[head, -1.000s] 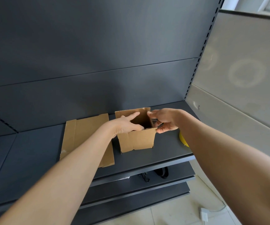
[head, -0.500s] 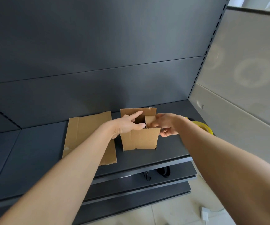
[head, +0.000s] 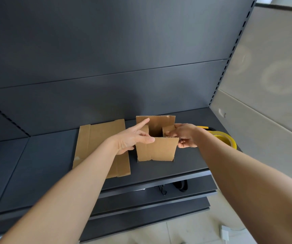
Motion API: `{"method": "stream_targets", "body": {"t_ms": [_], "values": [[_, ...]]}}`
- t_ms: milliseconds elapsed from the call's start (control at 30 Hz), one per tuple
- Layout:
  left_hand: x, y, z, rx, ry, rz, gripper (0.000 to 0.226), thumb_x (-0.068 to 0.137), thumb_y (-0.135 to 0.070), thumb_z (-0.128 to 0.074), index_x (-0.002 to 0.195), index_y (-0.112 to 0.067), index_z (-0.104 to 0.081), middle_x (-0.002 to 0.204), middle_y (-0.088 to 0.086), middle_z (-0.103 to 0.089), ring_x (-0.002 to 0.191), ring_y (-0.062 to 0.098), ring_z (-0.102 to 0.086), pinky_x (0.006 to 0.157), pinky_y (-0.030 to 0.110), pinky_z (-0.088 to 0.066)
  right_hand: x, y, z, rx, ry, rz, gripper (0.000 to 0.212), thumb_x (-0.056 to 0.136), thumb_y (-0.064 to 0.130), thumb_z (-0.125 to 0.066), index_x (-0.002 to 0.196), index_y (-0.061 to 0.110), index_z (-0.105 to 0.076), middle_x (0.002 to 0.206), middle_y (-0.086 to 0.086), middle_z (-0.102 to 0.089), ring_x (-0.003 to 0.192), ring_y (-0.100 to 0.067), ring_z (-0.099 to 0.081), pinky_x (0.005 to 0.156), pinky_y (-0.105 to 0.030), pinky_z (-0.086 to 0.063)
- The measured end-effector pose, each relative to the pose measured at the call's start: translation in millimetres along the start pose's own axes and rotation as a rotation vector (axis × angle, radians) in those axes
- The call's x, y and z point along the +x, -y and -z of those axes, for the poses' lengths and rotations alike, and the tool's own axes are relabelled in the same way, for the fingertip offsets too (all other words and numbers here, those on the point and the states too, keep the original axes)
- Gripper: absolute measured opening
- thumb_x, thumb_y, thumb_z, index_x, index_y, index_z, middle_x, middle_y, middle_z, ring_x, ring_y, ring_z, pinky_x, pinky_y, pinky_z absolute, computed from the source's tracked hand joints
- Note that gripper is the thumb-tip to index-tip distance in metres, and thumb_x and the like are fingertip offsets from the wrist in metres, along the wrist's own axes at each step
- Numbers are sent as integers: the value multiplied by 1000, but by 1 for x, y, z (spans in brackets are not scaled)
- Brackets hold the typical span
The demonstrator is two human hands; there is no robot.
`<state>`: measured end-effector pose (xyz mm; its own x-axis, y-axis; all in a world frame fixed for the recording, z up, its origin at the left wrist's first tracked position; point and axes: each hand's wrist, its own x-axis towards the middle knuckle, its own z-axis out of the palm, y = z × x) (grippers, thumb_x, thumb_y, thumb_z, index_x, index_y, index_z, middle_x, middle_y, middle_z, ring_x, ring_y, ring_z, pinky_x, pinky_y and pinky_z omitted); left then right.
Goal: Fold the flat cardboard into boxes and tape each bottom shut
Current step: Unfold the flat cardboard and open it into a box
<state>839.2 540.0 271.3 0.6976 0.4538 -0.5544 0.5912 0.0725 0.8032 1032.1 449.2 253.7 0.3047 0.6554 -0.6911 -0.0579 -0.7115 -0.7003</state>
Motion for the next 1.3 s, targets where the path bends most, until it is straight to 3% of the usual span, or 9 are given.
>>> {"method": "stream_targets", "body": {"t_ms": [267, 367, 467, 600, 833, 967, 1100, 1167, 1300], "values": [[-3, 1, -7, 37, -95, 16, 87, 83, -26, -72, 147, -46, -16, 146, 11, -41, 140, 28, -29, 113, 48, -20, -10, -2, -3, 4, -12, 36, 21, 94, 19, -59, 115, 20, -60, 85, -5, -59, 67, -13, -50, 56, -22, -44], [-4, 1, -10, 41, -129, 5, 87, 82, -28, -73, 149, -40, -19, 151, 12, -35, 140, 28, -28, 113, 46, -22, -17, -2, 1, 67, 3, 45, 25, 97, 21, -53, 122, 25, -57, 85, -3, -58, 62, -12, -43, 60, -23, -42], [-3, 1, -11, 58, -133, 15, 87, 83, -31, -71, 151, -32, -17, 152, 9, -34, 141, 28, -28, 111, 49, -26, -26, 5, 2, 179, 6, 57, 31, 92, 45, -57, 118, 27, -58, 89, -1, -62, 71, -15, -49, 69, -27, -44], [-4, 6, -8, -23, -114, 11, 82, 84, -31, -69, 150, -28, -21, 151, 8, -34, 141, 28, -26, 110, 53, -26, -32, 14, -7, 165, -133, 7, 55, 79, 72, -53, 101, 21, -57, 93, -2, -59, 82, -18, -52, 76, -29, -45], [3, 18, -17, -121, -431, -58, 61, 78, -34, -76, 129, -25, -44, 132, 1, -46, 115, 21, -46, 92, 39, -44, -35, 17, -20, 181, -214, 0, 65, 81, 74, -46, 113, 18, -52, 85, -2, -55, 72, -16, -52, 73, -30, -45], [8, 17, -21, -105, -551, -93, 69, 77, -25, -79, 126, -26, -31, 112, 3, -56, 105, 22, -52, 92, 38, -46, -35, 18, -21, 173, -227, 1, 61, 83, 72, -45, 112, 18, -50, 82, -2, -53, 70, -16, -52, 73, -30, -45], [9, 10, -20, -10, -592, -56, 94, 73, -20, -82, 139, -35, -16, 145, 8, -26, 108, 24, -45, 86, 34, -47, -33, 20, -26, 162, -253, -1, 55, 85, 71, -44, 109, 21, -49, 91, -2, -54, 79, -18, -54, 76, -31, -45], [10, 7, -20, 51, -586, -39, 106, 72, -18, -82, 145, -38, -8, 153, 9, -13, 119, 29, -44, 84, 34, -43, -32, 21, -28, 157, -259, -10, 55, 85, 71, -43, 109, 22, -50, 97, -2, -54, 83, -18, -53, 76, -31, -45], [12, 8, -20, 65, -559, -68, 102, 75, -17, -81, 145, -43, -11, 154, 8, -14, 127, 30, -40, 87, 34, -43, -31, 23, -30, 170, -269, -14, 54, 87, 70, -41, 109, 21, -50, 99, -2, -54, 82, -18, -53, 63, -26, -43]]}}
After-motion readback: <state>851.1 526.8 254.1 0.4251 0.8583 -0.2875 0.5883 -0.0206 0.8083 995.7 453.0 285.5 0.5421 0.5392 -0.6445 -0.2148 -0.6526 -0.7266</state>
